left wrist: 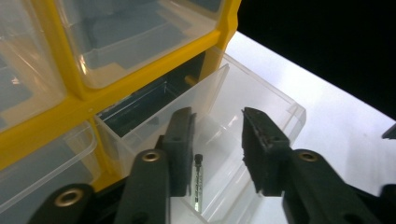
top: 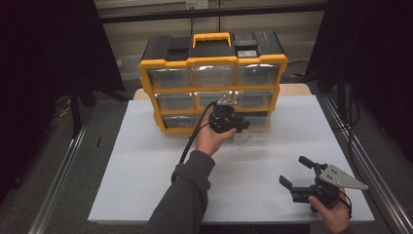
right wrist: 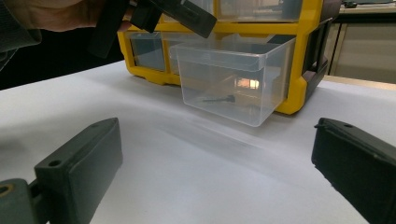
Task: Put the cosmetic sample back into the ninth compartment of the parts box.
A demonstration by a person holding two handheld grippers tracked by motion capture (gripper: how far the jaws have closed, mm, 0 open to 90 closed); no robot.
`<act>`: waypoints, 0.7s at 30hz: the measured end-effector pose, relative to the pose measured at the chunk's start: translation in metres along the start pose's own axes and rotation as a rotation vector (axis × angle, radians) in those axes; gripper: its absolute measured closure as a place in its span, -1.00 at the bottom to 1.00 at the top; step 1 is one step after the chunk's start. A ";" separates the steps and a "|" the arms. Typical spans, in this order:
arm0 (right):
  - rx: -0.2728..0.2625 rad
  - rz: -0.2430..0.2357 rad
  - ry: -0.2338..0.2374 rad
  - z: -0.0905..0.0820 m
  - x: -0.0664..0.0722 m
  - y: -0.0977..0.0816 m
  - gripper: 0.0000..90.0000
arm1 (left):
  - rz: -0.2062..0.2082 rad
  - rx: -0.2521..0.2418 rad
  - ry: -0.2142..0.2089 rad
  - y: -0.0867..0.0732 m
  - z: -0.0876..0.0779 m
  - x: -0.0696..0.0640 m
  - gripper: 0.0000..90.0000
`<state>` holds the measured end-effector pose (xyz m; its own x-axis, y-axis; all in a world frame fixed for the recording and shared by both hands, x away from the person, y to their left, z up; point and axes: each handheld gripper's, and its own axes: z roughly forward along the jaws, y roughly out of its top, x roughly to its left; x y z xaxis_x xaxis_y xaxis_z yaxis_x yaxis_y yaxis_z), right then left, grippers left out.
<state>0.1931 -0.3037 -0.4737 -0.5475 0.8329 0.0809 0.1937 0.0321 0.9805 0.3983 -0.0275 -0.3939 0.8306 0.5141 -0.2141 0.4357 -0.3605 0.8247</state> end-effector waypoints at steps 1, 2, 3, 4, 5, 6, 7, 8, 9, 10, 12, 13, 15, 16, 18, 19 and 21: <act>0.001 0.000 0.000 0.000 0.000 0.000 -0.97 | -0.002 -0.009 -0.004 -0.001 -0.002 0.000 0.32; 0.001 0.000 0.001 0.000 0.000 0.000 -0.97 | -0.005 -0.015 -0.006 -0.001 -0.004 0.001 0.28; 0.001 0.000 0.001 0.000 0.000 0.000 -0.97 | -0.009 -0.014 -0.011 -0.002 -0.007 0.001 0.28; 0.001 0.000 0.000 0.000 0.000 0.000 -0.97 | -0.004 -0.027 -0.024 -0.004 -0.009 0.001 0.25; -0.001 0.000 -0.001 0.000 0.000 0.000 -0.97 | -0.001 -0.026 -0.028 -0.005 -0.012 0.002 0.22; -0.001 -0.003 -0.001 0.000 -0.001 0.000 -0.97 | -0.007 -0.036 -0.036 -0.006 -0.015 0.002 0.18; -0.001 -0.001 -0.002 0.001 0.000 0.000 -0.97 | -0.011 -0.049 -0.038 -0.008 -0.019 0.003 0.13; -0.001 0.000 -0.002 0.000 0.000 0.000 -0.97 | -0.010 -0.052 -0.046 -0.009 -0.022 0.003 0.09; 0.003 -0.004 0.000 0.000 -0.001 0.000 -0.97 | -0.006 -0.066 -0.045 -0.011 -0.026 0.004 0.03; 0.004 -0.003 -0.001 0.000 -0.001 0.000 -0.97 | -0.010 -0.074 -0.046 -0.013 -0.030 0.005 -0.01; 0.002 0.004 -0.008 -0.001 -0.001 0.000 -0.97 | -0.014 -0.096 -0.049 -0.018 -0.037 0.007 -0.13; 0.002 0.004 -0.008 -0.001 -0.001 0.000 -0.97 | -0.012 -0.095 -0.046 -0.020 -0.040 0.008 -0.13; 0.002 -0.001 -0.005 0.000 0.000 0.000 -0.97 | -0.017 -0.108 -0.046 -0.025 -0.046 0.009 -0.19; 0.005 -0.004 -0.002 0.000 0.000 0.000 -0.97 | -0.021 -0.121 -0.050 -0.028 -0.049 0.010 -0.25; 0.005 -0.003 -0.004 0.000 0.000 0.000 -0.97 | -0.024 -0.129 -0.050 -0.032 -0.054 0.010 -0.29; 0.004 -0.004 -0.004 0.000 0.000 0.000 -0.97 | -0.024 -0.138 -0.057 -0.034 -0.056 0.011 -0.31; 0.003 -0.006 -0.005 0.000 0.000 0.000 -0.97 | -0.025 -0.143 -0.051 -0.039 -0.061 0.012 -0.38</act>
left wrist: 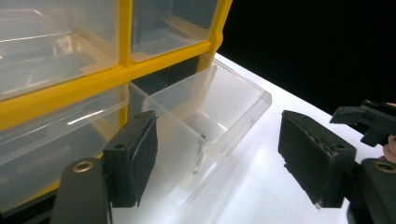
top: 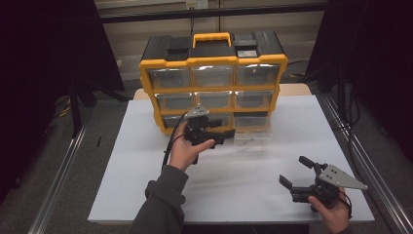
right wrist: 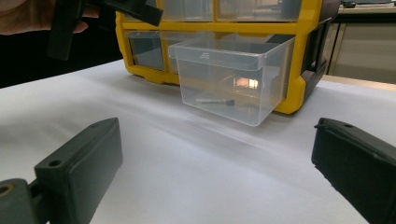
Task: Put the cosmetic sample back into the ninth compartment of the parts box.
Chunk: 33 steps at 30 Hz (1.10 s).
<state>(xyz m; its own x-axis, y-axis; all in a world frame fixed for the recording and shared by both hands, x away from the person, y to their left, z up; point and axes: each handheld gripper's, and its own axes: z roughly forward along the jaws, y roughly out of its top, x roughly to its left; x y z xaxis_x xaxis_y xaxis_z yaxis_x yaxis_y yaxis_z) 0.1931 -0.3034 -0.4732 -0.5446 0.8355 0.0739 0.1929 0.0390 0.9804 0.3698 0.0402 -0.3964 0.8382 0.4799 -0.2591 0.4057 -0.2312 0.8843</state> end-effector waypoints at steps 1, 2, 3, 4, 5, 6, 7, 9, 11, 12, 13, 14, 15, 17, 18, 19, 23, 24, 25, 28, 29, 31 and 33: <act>0.000 0.000 0.000 0.000 0.000 0.000 -0.97 | 0.003 -0.008 0.001 -0.002 -0.002 0.000 -0.38; -0.001 0.000 0.003 0.000 0.000 0.000 -0.97 | -0.001 -0.021 -0.004 -0.004 -0.005 0.000 -0.40; 0.000 0.002 0.003 0.000 0.000 0.000 -0.97 | 0.001 -0.024 0.001 -0.006 -0.008 0.001 -0.42; 0.001 0.002 0.004 0.000 0.001 0.000 -0.97 | 0.001 -0.031 -0.002 -0.008 -0.010 0.001 -0.42; 0.000 -0.001 0.005 0.001 0.001 0.000 -0.97 | 0.002 -0.038 -0.005 -0.010 -0.013 0.001 -0.46; -0.002 -0.002 0.005 0.001 0.000 0.000 -0.97 | -0.010 -0.057 -0.006 -0.012 -0.014 0.001 -0.48; 0.001 0.001 0.005 0.000 0.001 0.000 -0.97 | -0.009 -0.062 -0.001 -0.014 -0.017 0.001 -0.49; 0.000 0.001 0.005 0.000 0.001 0.000 -0.97 | -0.007 -0.071 -0.012 -0.017 -0.021 0.002 -0.53; -0.001 0.001 0.001 0.001 0.001 0.000 -0.97 | -0.005 -0.089 -0.007 -0.020 -0.026 0.003 -0.55; -0.001 -0.002 0.002 0.001 0.001 0.000 -0.97 | -0.008 -0.093 -0.006 -0.021 -0.028 0.004 -0.57; 0.002 -0.001 0.005 0.001 0.001 0.000 -0.97 | -0.007 -0.101 -0.004 -0.022 -0.031 0.005 -0.59; 0.002 -0.001 0.005 0.001 0.001 0.000 -0.97 | -0.010 -0.113 -0.005 -0.023 -0.032 0.005 -0.59; 0.003 -0.006 0.006 0.001 0.002 0.000 -0.97 | -0.012 -0.117 -0.001 -0.024 -0.034 0.006 -0.63; 0.002 -0.006 0.007 0.001 0.002 0.000 -0.97 | -0.003 -0.121 -0.002 -0.027 -0.039 0.007 -0.65; 0.002 -0.004 0.006 0.001 0.002 0.000 -0.97 | -0.001 -0.124 0.003 -0.029 -0.041 0.008 -0.66; -0.001 -0.002 0.005 0.001 0.001 0.000 -0.97 | 0.008 -0.122 0.009 -0.030 -0.043 0.009 -0.68; 0.002 -0.002 0.006 0.001 0.001 0.000 -0.97 | 0.021 -0.138 0.011 -0.039 -0.052 0.012 -0.73; 0.002 -0.002 0.006 0.001 0.001 0.000 -0.97 | 0.021 -0.141 0.011 -0.041 -0.055 0.013 -0.73; 0.002 -0.003 0.008 0.001 0.002 0.000 -0.97 | 0.020 -0.144 0.016 -0.043 -0.058 0.014 -0.74; 0.004 -0.004 0.009 0.001 0.002 0.000 -0.97 | 0.020 -0.146 0.038 -0.048 -0.066 0.017 -0.76; 0.004 -0.002 0.009 0.001 0.002 0.000 -0.97 | 0.008 -0.165 0.060 -0.050 -0.068 0.017 -0.77; 0.004 -0.002 0.009 0.002 0.002 0.000 -0.97 | 0.011 -0.168 0.066 -0.053 -0.073 0.020 -0.79; 0.003 -0.001 0.009 0.002 0.002 0.000 -0.97 | 0.013 -0.170 0.052 -0.056 -0.078 0.022 -0.80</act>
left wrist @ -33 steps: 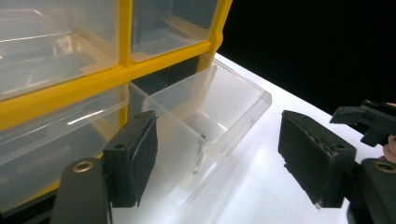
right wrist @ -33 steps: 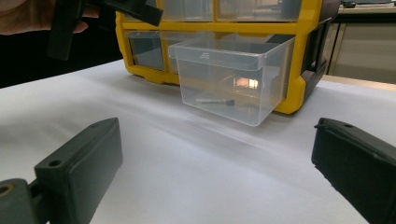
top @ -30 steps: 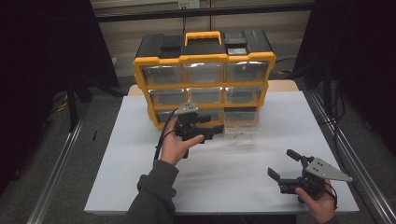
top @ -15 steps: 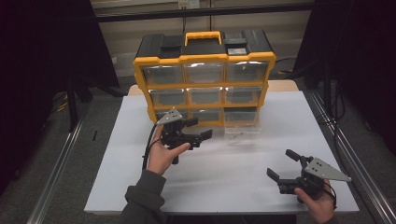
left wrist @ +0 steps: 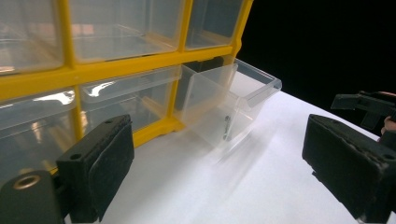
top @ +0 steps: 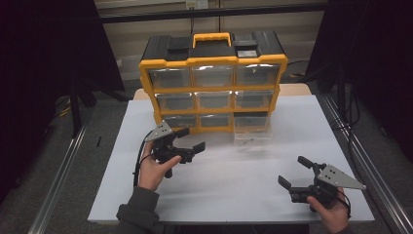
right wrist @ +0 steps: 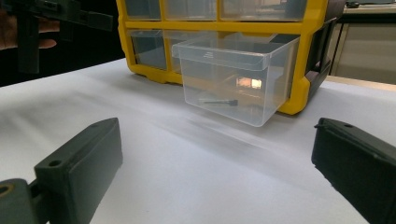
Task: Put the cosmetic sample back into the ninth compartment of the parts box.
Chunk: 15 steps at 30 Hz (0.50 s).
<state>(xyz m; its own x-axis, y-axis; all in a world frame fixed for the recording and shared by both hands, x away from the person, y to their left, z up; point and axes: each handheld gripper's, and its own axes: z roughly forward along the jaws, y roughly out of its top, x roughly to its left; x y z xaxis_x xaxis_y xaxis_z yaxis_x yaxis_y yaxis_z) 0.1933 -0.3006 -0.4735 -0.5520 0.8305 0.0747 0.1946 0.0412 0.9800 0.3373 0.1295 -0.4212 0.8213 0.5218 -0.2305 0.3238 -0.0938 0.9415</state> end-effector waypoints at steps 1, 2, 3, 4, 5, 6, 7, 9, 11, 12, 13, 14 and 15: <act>0.000 -0.001 -0.001 0.000 0.000 0.000 -0.97 | 0.001 -0.003 0.001 -0.001 -0.002 0.001 -0.81; 0.000 -0.004 0.000 0.000 0.000 0.000 -0.97 | 0.004 -0.004 0.001 -0.002 -0.005 0.001 -0.82; 0.000 -0.004 0.000 0.000 0.000 0.000 -0.97 | 0.008 -0.007 0.004 -0.003 -0.007 0.002 -0.82; 0.000 -0.005 -0.001 0.000 0.000 0.000 -0.97 | 0.006 -0.015 0.015 -0.004 -0.009 0.002 -0.82; 0.000 -0.004 0.000 0.000 0.000 0.000 -0.97 | 0.002 -0.026 0.029 -0.006 -0.010 0.002 -0.82; -0.001 -0.003 -0.002 0.000 0.000 0.000 -0.97 | 0.005 -0.013 0.011 -0.006 -0.013 0.004 -0.83; 0.000 -0.001 -0.001 0.000 0.000 0.000 -0.97 | 0.002 -0.017 0.015 -0.008 -0.016 0.005 -0.83; 0.000 -0.002 -0.003 0.000 0.000 0.000 -0.97 | 0.000 -0.025 0.020 -0.010 -0.019 0.005 -0.84; 0.000 -0.002 -0.003 0.000 0.000 0.000 -0.97 | -0.001 -0.023 0.026 -0.013 -0.023 0.006 -0.85; 0.001 -0.001 -0.001 0.000 0.000 0.000 -0.97 | -0.004 -0.028 0.024 -0.014 -0.024 0.006 -0.85; 0.000 -0.005 0.000 0.000 0.000 0.000 -0.97 | 0.003 -0.034 0.047 -0.015 -0.026 0.007 -0.85; 0.001 -0.005 0.001 0.000 0.000 0.000 -0.97 | 0.002 -0.031 0.029 -0.016 -0.029 0.008 -0.85; 0.002 -0.003 0.001 0.001 0.000 0.000 -0.97 | -0.001 -0.034 0.037 -0.016 -0.031 0.008 -0.86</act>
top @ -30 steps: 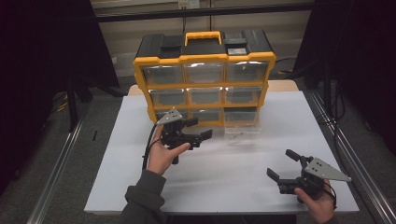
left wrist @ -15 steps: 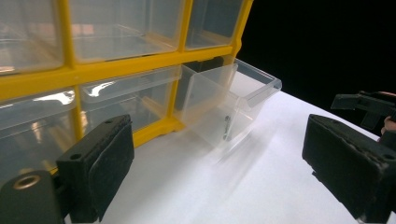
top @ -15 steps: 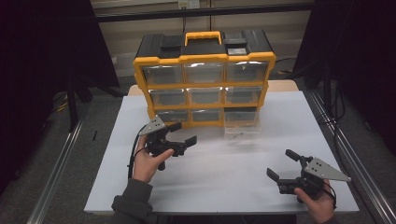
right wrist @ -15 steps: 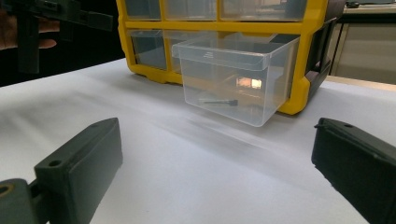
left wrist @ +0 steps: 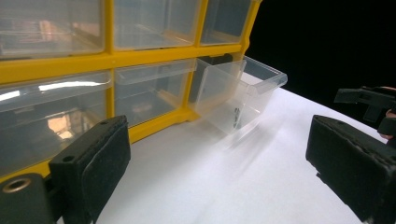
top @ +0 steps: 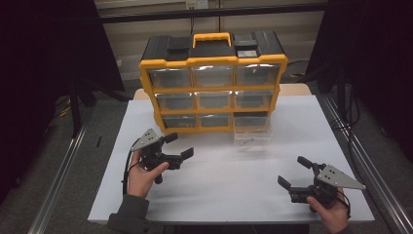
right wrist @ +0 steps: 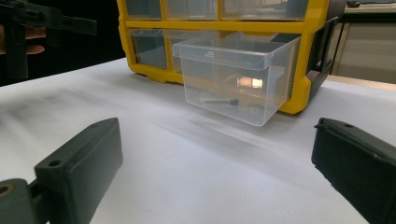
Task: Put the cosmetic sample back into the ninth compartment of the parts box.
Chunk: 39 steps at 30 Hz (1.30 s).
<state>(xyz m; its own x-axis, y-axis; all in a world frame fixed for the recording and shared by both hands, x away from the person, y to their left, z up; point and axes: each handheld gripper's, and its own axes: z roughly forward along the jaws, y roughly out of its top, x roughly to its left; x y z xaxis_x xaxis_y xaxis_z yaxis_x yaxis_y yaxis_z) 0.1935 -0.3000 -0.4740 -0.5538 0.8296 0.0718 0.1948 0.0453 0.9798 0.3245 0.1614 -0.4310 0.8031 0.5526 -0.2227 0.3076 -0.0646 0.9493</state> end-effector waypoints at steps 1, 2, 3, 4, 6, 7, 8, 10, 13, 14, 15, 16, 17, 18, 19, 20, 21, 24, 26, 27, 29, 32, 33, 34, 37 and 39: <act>-0.004 0.000 -0.004 0.000 0.000 0.000 -0.97 | 0.004 -0.001 -0.010 -0.001 -0.002 0.001 -0.86; -0.001 0.003 -0.002 0.000 0.000 0.000 -0.97 | 0.004 -0.011 0.011 -0.001 -0.004 0.001 -0.86; -0.001 0.003 -0.002 0.000 0.000 0.000 -0.97 | 0.016 0.009 -0.004 -0.001 -0.007 0.004 -0.86; 0.003 0.001 0.002 0.000 0.000 0.000 -0.97 | 0.006 -0.006 0.003 -0.002 -0.008 0.004 -0.86; 0.004 0.000 0.003 0.000 0.000 0.000 -0.97 | 0.016 -0.006 0.026 -0.004 -0.012 0.005 -0.86; 0.005 0.000 0.003 0.000 0.000 0.000 -0.97 | 0.003 -0.004 0.008 -0.004 -0.015 0.006 -0.87; 0.004 -0.002 0.003 0.000 0.000 0.000 -0.97 | -0.016 -0.017 0.012 -0.005 -0.015 0.006 -0.87; 0.004 0.000 0.004 0.000 0.000 0.000 -0.97 | 0.011 0.007 0.015 -0.007 -0.021 0.009 -0.87; 0.005 -0.001 0.003 0.001 0.000 0.000 -0.97 | -0.005 -0.010 0.022 -0.010 -0.024 0.010 -0.88; 0.005 -0.001 0.003 0.001 0.000 0.000 -0.97 | 0.009 0.004 0.020 -0.011 -0.027 0.011 -0.88; 0.004 -0.001 0.004 0.001 0.000 0.000 -0.97 | 0.008 0.001 0.023 -0.012 -0.028 0.011 -0.88; 0.004 -0.001 0.005 0.001 0.000 0.000 -0.97 | 0.026 0.013 0.023 -0.012 -0.030 0.013 -0.88; 0.004 -0.003 0.006 0.001 0.000 0.000 -0.97 | -0.013 -0.015 0.026 -0.014 -0.030 0.011 -0.88; 0.003 -0.003 0.005 0.001 0.000 0.000 -0.97 | 0.009 0.001 0.025 -0.014 -0.032 0.013 -0.89; 0.004 -0.002 0.005 0.001 0.000 0.000 -0.97 | 0.020 0.010 0.017 -0.015 -0.035 0.014 -0.89; 0.004 -0.003 0.006 0.001 0.000 0.000 -0.97 | 0.003 -0.005 0.031 -0.016 -0.036 0.014 -0.89; 0.003 -0.003 0.006 0.001 0.000 0.000 -0.97 | 0.011 0.000 0.022 -0.017 -0.040 0.015 -0.89; 0.003 -0.003 0.005 0.001 0.000 0.000 -0.97 | 0.006 -0.012 0.035 -0.019 -0.045 0.016 -0.89; 0.003 -0.003 0.006 0.001 0.001 0.000 -0.97 | 0.001 -0.014 0.043 -0.022 -0.050 0.018 -0.89; 0.002 -0.001 0.004 0.001 0.001 0.000 -0.97 | 0.014 -0.008 0.044 -0.023 -0.053 0.020 -0.89; 0.002 -0.002 0.005 0.001 0.001 0.000 -0.97 | 0.008 -0.012 0.045 -0.025 -0.057 0.020 -0.89; 0.003 -0.004 0.005 0.001 0.001 0.000 -0.97 | 0.013 -0.012 0.043 -0.028 -0.062 0.021 -0.90; 0.003 -0.003 0.005 0.001 0.001 0.000 -0.97 | 0.010 -0.018 0.043 -0.029 -0.064 0.022 -0.90; 0.003 -0.003 0.004 0.001 0.001 0.000 -0.97 | 0.011 -0.014 0.044 -0.031 -0.066 0.022 -0.90; 0.006 0.001 0.003 0.001 0.001 0.000 -0.97 | 0.013 -0.009 0.056 -0.035 -0.071 0.022 -0.90; 0.004 -0.002 0.003 0.001 0.000 0.000 -0.97 | 0.008 -0.006 0.063 -0.037 -0.075 0.021 -0.90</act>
<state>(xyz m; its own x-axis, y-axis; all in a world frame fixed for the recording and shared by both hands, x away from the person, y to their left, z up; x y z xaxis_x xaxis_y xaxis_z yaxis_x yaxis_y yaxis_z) 0.1940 -0.2992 -0.4743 -0.5563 0.8280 0.0704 0.1973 0.0493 0.9791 0.2921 0.2376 -0.4547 0.7719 0.6031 -0.2011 0.2981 -0.0638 0.9524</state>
